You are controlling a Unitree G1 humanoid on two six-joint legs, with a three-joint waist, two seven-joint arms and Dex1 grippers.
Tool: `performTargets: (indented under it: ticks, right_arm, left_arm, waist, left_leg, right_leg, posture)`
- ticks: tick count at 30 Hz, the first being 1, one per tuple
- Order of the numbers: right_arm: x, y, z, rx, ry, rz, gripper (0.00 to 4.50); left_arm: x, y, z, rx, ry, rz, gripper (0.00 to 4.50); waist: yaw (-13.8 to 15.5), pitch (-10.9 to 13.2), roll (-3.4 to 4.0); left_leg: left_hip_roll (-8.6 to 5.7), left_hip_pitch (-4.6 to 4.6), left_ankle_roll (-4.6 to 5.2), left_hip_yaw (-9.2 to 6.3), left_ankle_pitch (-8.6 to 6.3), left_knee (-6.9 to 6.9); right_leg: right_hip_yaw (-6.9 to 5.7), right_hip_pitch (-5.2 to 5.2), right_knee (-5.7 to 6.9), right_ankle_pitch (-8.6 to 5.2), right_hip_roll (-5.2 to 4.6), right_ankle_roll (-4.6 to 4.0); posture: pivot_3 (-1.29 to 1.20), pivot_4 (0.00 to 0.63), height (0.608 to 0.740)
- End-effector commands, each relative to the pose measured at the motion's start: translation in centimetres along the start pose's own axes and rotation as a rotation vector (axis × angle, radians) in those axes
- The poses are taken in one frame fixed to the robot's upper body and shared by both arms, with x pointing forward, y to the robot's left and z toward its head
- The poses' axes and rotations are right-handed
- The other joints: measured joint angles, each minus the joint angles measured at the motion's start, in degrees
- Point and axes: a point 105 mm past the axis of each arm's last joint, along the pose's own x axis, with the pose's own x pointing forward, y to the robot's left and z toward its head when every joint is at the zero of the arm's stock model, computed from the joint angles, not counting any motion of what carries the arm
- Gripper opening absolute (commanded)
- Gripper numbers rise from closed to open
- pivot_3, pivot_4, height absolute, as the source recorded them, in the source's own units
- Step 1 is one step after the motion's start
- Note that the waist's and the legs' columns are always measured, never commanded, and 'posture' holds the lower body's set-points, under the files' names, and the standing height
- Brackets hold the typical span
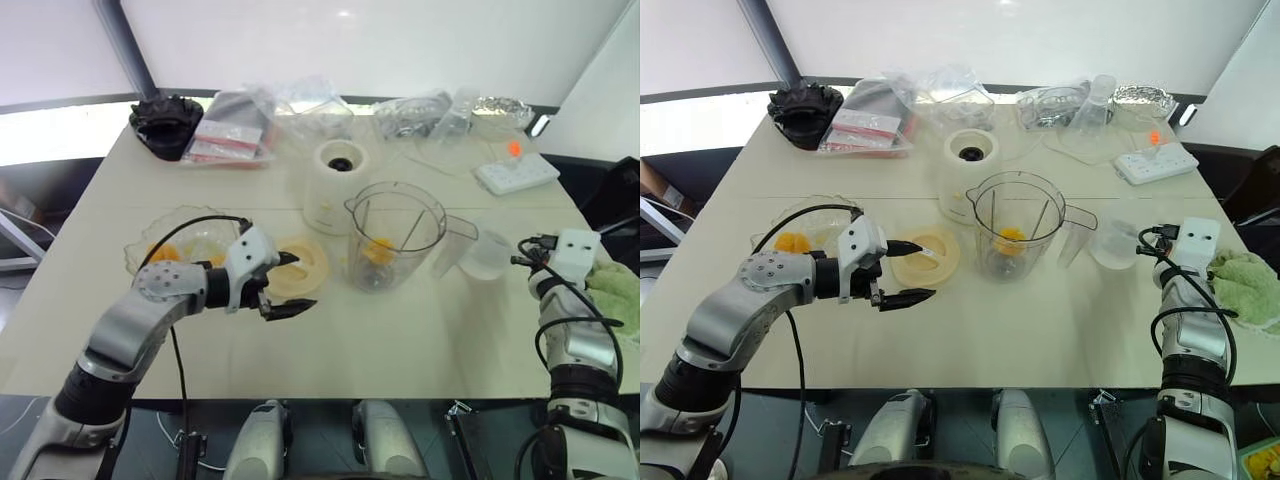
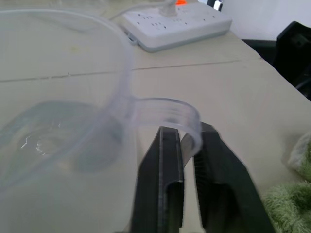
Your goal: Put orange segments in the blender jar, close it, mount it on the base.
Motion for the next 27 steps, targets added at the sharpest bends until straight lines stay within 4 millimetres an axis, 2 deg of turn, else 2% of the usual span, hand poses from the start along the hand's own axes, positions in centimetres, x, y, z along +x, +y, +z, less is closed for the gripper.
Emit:
performTargets:
  ticks: [1,13,17,21,27]
  right_arm:
    - [-0.3,-1.0,-0.4,-0.02,0.017,-0.033,0.04]
    - [-0.5,-0.3,-0.2,0.049,-0.003,-0.032,0.04]
    - [-0.7,0.2,2.0,0.219,-0.1,-0.039,0.04]
    - [-0.9,1.0,3.5,0.295,-0.158,-0.006,0.04]
    - [-1.1,1.7,4.7,0.337,-0.195,0.019,0.04]
  left_arm:
    - [0.0,-0.1,1.0,0.057,-0.021,0.0,4.5]
    - [-0.1,-0.1,1.1,0.06,-0.02,0.001,4.5]
    - [-0.1,-0.1,1.1,0.062,-0.02,-0.002,4.5]
    - [-0.2,0.2,1.2,0.052,-0.033,0.003,4.5]
    - [-1.1,1.2,3.2,-0.06,-0.186,0.014,4.5]
  waist:
    - [0.23,0.0,0.0]
    - [0.08,0.0,-0.01]
    - [-0.01,0.0,0.0]
    - [-0.15,0.07,0.1]
    - [-0.11,0.18,0.29]
  left_leg:
    - [0.0,0.02,0.0,0.0,0.0,0.0]
    - [0.02,0.07,0.0,-0.03,0.0,-0.01]
    - [0.04,0.07,0.0,-0.04,0.0,-0.02]
    - [0.05,0.06,0.0,-0.03,0.0,-0.04]
    - [0.05,-0.01,0.0,-0.02,0.0,-0.09]
  right_leg:
    - [0.0,0.02,0.0,0.0,0.0,0.0]
    - [-0.01,0.1,-0.03,-0.01,-0.01,0.0]
    - [-0.01,0.09,-0.03,-0.01,-0.01,0.0]
    - [0.0,0.05,-0.03,-0.01,-0.01,0.0]
    - [-0.01,-0.05,-0.03,-0.01,-0.01,0.01]
  posture:
    - [0.0,0.15,0.74]
    - [0.0,0.15,0.74]
    - [0.0,0.15,0.74]
    - [0.0,0.15,0.74]
    - [0.0,0.15,0.74]
